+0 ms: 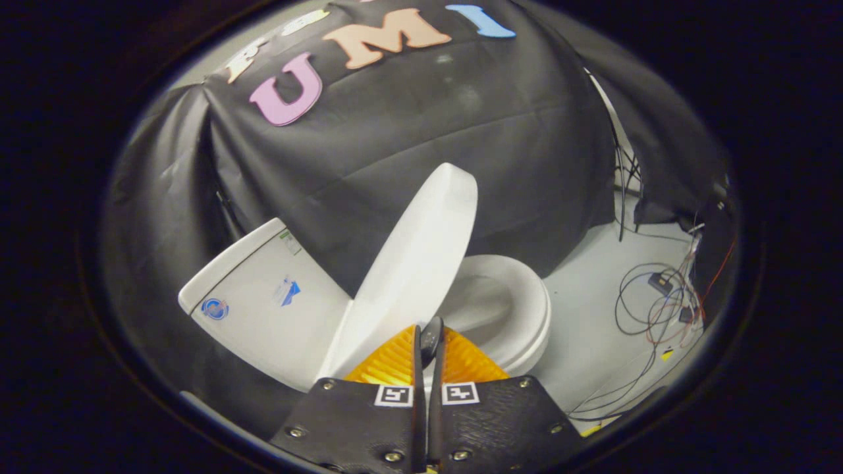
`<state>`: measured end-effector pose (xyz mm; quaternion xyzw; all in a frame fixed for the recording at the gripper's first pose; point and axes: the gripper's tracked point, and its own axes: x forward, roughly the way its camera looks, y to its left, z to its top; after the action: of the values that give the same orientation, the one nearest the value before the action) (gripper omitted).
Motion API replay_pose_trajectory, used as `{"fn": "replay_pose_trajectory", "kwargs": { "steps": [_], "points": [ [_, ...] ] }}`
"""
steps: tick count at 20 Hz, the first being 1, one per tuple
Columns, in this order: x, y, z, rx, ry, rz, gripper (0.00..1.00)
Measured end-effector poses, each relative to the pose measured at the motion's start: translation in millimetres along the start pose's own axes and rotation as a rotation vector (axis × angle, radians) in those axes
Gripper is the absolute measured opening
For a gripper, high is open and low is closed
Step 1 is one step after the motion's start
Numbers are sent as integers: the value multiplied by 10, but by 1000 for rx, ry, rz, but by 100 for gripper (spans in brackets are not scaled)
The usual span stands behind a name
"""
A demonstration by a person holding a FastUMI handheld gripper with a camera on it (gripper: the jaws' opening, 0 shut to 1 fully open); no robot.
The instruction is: Open the toilet lid.
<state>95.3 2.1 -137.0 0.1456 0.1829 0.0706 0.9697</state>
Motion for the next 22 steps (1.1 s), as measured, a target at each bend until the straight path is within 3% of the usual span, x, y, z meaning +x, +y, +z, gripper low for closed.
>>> {"fn": "replay_pose_trajectory", "kwargs": {
  "steps": [22],
  "points": [
    [-38,390,251,-127,-106,52,2]
  ]
}}
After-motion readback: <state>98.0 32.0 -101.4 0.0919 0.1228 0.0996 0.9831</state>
